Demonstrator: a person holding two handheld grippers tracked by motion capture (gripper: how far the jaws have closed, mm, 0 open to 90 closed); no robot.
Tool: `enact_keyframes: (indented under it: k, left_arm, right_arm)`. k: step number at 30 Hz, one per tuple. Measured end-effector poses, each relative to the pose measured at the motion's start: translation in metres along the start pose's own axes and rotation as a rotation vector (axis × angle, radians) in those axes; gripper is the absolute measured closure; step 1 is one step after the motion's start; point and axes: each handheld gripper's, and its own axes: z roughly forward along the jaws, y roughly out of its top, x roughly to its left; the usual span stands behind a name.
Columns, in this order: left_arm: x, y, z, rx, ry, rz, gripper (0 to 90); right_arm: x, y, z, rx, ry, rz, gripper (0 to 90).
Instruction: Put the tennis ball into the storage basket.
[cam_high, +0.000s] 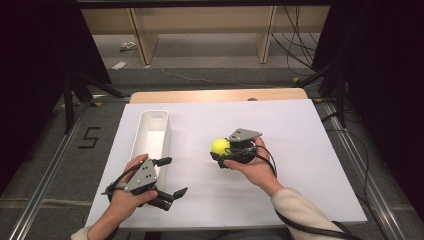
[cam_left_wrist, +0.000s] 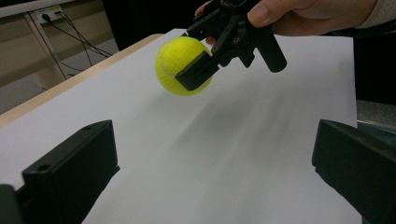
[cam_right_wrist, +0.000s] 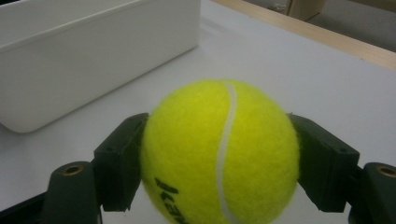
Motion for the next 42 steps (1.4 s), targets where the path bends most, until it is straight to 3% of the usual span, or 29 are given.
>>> enact_keyframes:
  k: [42]
  left_arm:
    - [0.0, 0.001, -0.001, -0.01, -0.001, 0.003, 0.0]
  right_arm:
    - [0.012, 0.011, 0.014, -0.01, 0.022, -0.01, 26.3]
